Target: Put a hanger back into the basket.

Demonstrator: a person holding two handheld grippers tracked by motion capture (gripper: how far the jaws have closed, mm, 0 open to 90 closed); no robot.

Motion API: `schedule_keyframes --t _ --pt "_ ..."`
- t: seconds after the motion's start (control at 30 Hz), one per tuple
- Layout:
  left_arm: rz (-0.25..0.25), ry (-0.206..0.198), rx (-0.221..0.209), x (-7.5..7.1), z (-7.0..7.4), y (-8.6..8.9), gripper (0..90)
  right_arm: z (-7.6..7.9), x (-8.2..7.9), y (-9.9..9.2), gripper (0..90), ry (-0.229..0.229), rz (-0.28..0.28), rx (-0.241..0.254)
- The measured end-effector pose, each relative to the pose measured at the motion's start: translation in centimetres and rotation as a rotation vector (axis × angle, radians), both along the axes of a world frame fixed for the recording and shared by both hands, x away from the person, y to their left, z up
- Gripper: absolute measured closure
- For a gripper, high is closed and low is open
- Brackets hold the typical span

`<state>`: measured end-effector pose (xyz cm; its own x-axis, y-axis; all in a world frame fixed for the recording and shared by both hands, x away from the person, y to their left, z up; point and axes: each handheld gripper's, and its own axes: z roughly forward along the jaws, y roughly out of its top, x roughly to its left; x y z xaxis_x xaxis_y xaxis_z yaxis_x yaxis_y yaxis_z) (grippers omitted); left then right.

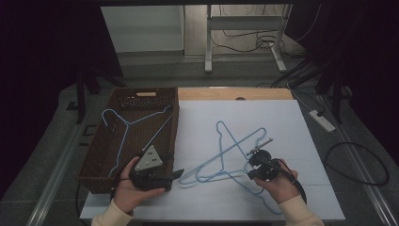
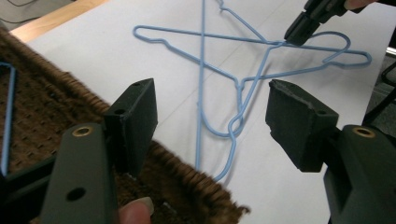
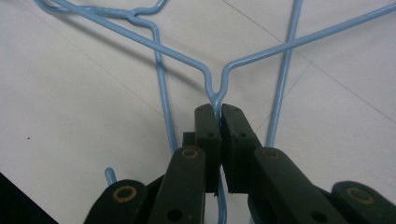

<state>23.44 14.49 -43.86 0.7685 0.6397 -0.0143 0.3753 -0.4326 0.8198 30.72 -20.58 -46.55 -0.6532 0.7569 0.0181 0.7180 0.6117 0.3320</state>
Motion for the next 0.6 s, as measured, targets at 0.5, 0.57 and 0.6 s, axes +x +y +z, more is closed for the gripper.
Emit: schedule_keyframes --t 0.5,0.57,0.6 --pt "-0.056 0.028 0.034 0.8 -0.4 -4.1 34.0 0.2 0.1 0.2 86.0 0.0 0.017 0.004" --pt "-0.065 0.039 0.042 1.0 -0.4 -4.8 33.9 0.3 0.1 0.2 86.1 0.002 0.019 0.002" --pt "-0.065 0.044 0.045 1.1 -0.5 -5.0 33.8 0.3 0.1 0.2 86.0 0.002 0.018 0.003"
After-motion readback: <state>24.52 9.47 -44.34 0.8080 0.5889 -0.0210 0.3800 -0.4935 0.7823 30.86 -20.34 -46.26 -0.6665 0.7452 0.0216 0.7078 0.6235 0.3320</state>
